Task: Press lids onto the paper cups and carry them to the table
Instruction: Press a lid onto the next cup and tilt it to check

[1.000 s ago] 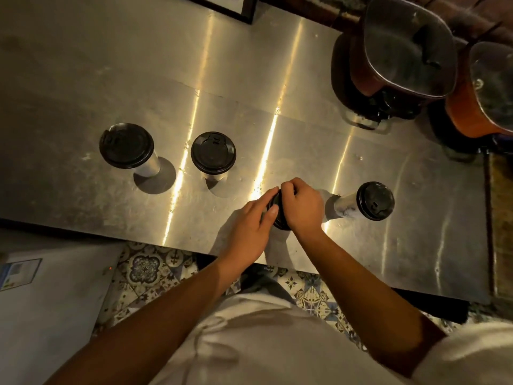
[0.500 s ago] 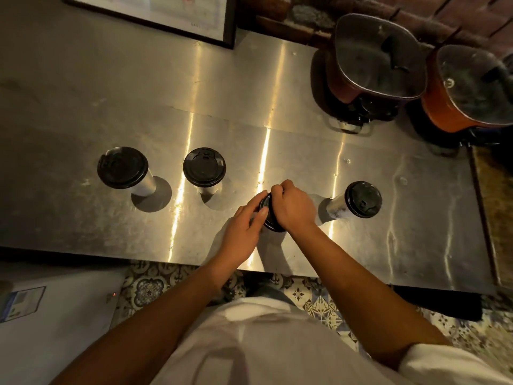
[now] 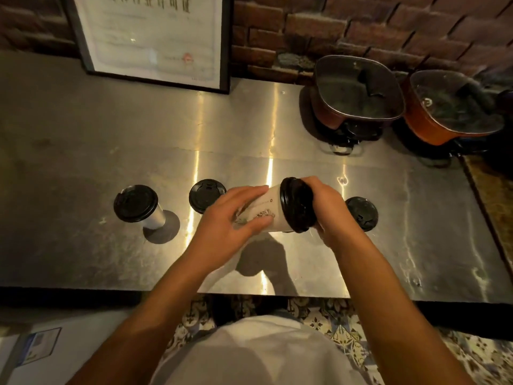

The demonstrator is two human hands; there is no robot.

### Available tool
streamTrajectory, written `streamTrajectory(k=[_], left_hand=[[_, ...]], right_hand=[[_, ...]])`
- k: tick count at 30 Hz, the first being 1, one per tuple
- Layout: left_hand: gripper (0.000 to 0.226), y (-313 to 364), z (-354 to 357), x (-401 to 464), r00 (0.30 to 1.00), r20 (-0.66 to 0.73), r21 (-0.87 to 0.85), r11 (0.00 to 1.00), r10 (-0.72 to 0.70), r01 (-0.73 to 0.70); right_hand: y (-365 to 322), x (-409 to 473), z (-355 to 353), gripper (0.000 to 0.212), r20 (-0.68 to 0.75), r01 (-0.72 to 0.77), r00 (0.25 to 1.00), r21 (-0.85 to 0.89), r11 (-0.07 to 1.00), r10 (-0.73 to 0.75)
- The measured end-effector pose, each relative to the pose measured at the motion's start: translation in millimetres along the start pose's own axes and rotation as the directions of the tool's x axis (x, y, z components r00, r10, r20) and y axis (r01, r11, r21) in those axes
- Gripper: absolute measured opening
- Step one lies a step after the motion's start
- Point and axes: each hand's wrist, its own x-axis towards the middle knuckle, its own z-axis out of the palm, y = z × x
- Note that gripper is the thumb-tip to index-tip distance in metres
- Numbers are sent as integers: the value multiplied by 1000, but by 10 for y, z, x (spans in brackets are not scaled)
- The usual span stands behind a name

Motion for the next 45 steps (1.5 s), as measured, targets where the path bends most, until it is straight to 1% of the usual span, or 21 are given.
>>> streamTrajectory(k=[3, 6, 9, 11, 13, 16, 19, 21, 24, 28, 31, 33, 35, 36, 37, 39, 41, 42, 43, 44, 45], left_hand=[[49, 235, -89, 42, 995, -39, 76, 993, 90, -86], [54, 384, -100, 83, 990, -87, 147, 984, 115, -101], [53, 461, -107, 149, 985, -133, 195, 977, 108, -80], [51, 504, -120, 169, 985, -107, 179, 977, 136, -115], [48, 574, -156, 160, 982, -59, 125, 977, 181, -173], [50, 699, -239, 133, 976, -90, -20, 980, 196, -199], [48, 829, -211, 119, 975, -94, -129, 969, 200, -211], [42, 909, -144, 106, 958, -105, -65, 959, 268, -275], [36, 999, -42, 103, 923, -109, 7, 928, 370, -372], [47, 1083, 99, 131, 894, -71, 66, 896, 443, -439], [46, 1102, 295, 140, 844, -215, 137, 871, 491, -471], [39, 1131, 452, 125, 855, -329, 59, 912, 401, -405], [30, 1171, 576, 120, 895, -412, -165, 951, 175, -261], [26, 1189, 606, 129, 905, -423, -302, 937, 35, -177], [25, 1213, 611, 152, 915, -391, -437, 895, -102, -87], [32, 1250, 575, 207, 925, -233, -608, 787, -299, 101], [35, 1298, 540, 231, 928, -153, -618, 766, -338, 177], [37, 1341, 538, 220, 939, -166, -579, 801, -300, 154], [39, 1384, 547, 196, 955, -210, -487, 869, -212, 86], [42, 1406, 561, 169, 963, -261, -324, 946, -61, -28], [44, 1403, 578, 150, 953, -277, -122, 979, 124, -163]], right_hand=[[-109, -206, -12, 29, 42, 5, 999, 226, 974, -15], [-162, -383, -41, 37, 147, 67, 981, 351, 934, -126], [-153, -466, -30, 31, 139, 295, 935, 211, 932, -327], [-134, -489, -15, 30, 85, 355, 924, 171, 919, -373], [-127, -521, -38, 34, 28, 342, 932, 250, 906, -360], [-171, -600, -150, 34, -4, 281, 949, 456, 844, -314], [-203, -591, -322, 29, 43, 240, 955, 471, 849, -294], [-235, -545, -431, 25, 64, 244, 952, 435, 867, -300], [-333, -527, -575, 38, 150, 284, 915, 420, 862, -375], [-390, -544, -652, 35, 96, 339, 911, 379, 861, -400], [-358, -527, -690, 33, 108, 249, 939, 434, 866, -325], [-317, -499, -725, 27, 87, 264, 940, 422, 867, -329], [-259, -469, -753, 23, 13, 400, 901, 358, 844, -433], [-228, -463, -759, 23, -28, 501, 855, 306, 810, -518], [-191, -458, -764, 26, -59, 602, 790, 257, 756, -610], [-93, -429, -772, 36, -71, 741, 661, 217, 636, -747], [-44, -402, -798, 40, -49, 763, 626, 245, 598, -778], [-46, -387, -819, 39, -46, 740, 649, 269, 617, -759], [-62, -375, -844, 36, -46, 688, 702, 303, 659, -711], [-97, -370, -872, 33, -44, 603, 774, 356, 714, -631], [-141, -367, -898, 30, -24, 490, 847, 424, 762, -532]])
